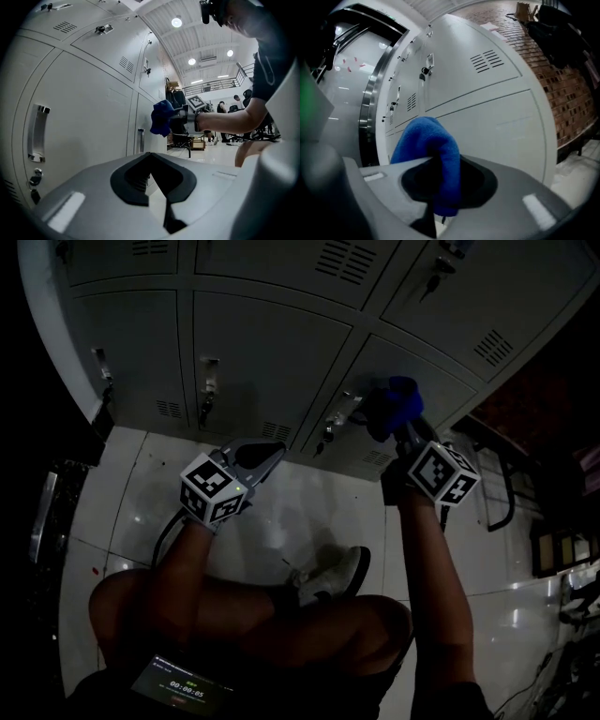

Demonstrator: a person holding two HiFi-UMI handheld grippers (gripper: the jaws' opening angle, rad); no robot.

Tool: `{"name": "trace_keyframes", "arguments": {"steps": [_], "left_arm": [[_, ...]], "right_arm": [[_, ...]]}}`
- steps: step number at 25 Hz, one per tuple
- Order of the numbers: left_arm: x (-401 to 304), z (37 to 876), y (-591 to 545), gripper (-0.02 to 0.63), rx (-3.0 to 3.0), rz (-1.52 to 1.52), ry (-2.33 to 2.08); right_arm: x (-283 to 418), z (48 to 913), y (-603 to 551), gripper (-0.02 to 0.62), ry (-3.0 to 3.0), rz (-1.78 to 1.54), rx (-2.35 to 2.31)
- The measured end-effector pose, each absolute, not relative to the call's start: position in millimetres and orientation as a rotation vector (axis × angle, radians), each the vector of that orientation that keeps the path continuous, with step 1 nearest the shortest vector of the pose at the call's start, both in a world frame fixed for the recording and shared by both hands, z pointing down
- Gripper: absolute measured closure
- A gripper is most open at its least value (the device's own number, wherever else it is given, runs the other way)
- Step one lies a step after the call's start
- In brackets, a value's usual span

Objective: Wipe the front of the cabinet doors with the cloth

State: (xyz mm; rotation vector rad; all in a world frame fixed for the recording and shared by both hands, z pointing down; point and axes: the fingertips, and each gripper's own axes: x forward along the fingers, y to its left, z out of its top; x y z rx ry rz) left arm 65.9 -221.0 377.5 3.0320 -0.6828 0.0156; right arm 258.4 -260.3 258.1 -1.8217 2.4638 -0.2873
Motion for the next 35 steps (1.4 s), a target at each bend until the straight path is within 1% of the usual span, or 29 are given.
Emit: {"name": "trace_keyframes", "arguments": {"steps": [6,11,14,19,35], "left_arm": [[65.8,374.5,-222.1,0.600,3.030,-0.003,-0.686],[65.8,372.7,-222.4,0.601,3.030,-0.017,-0.681],[65.1,374.3,-223.2,0.600,3.037,0.000,-0.688],[67.5,376.0,-220.8,0.600,3.036,0.004,-0.672],[73.4,385.5,-218.6,0.600,3.047,0.067,-0.654]], "right_arm": [[196.7,287.2,-292.5,0.522,2.567,-0.360,-1.741],[195.7,296.4,-309.8,0.523,2.547,-0.415,-1.742],[201.8,295.2,-309.1,0.523,2.570,-0.362,-1.786],[241.9,295.3,-300.0,0.523,2.524,-0.331,-1.897],[427.2,282.4,-256.3,0.523,2.154,-0.315,-2.233]]}}
